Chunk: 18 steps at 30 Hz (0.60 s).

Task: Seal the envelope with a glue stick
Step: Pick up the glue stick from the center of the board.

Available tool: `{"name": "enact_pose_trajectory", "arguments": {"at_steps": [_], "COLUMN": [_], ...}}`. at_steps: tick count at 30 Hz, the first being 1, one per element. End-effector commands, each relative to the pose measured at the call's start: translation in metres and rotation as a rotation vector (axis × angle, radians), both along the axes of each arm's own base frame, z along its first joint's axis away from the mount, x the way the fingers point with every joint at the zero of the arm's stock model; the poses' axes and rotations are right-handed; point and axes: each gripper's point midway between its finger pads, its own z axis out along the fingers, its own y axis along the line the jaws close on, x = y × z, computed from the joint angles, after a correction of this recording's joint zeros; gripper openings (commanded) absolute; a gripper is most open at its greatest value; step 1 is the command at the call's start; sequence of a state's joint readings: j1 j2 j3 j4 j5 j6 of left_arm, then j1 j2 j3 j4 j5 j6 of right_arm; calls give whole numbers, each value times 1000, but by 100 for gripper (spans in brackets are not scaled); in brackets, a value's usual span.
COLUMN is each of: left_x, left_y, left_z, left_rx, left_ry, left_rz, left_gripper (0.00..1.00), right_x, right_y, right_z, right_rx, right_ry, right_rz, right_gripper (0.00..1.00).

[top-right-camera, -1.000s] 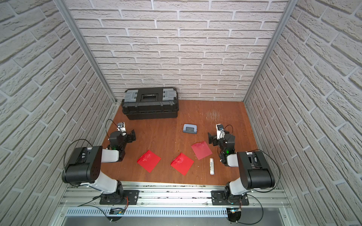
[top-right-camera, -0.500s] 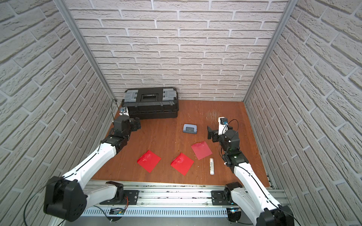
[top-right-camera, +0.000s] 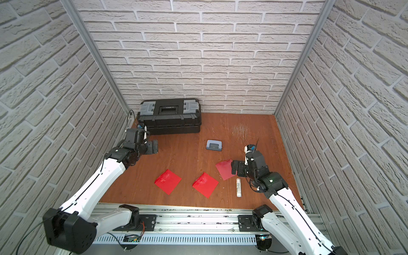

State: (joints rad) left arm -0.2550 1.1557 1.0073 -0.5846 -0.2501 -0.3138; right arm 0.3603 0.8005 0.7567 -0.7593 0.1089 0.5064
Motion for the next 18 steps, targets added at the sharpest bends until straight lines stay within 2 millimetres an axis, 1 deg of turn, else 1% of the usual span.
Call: {"name": "enact_pose_trajectory", "arguments": {"at_steps": [1,3,5,7,9,12,16,18], "left_x": [-3,-5,-6,-8,-9,-11,-12,-13], "left_y": [-4,-3,-2,0,2,5,6,5], "left_z": [-2,-8,-8,-8,-8,-8,-7,-7], "left_rx": [17,25,27,29,30,38,43,41], "left_ry": [41,50,56,51,47,42,38,38], "left_rz": [-51,-51,-46,-32,-20,-11,-9,-13], "left_gripper": [98,98,98,98,98,98,98,98], "right_x": [-15,-22,-32,-41,-47,-52,-58,-60], "right_y": [-2,-6,-18,-24,-23,-16,-10,-7], "right_z": [-20,-30,-39,-49,-63,-82,-104,-113], "right_rx": [9,-31,-102,-142,-149,-138,-139,-142], "right_ry": [149,188,222,254,282,310,349,367], "right_rz": [-94,-137,-199,-228,-234,-220,-202,-188], "right_gripper": [99,100,93,87,82,71,64,59]}}
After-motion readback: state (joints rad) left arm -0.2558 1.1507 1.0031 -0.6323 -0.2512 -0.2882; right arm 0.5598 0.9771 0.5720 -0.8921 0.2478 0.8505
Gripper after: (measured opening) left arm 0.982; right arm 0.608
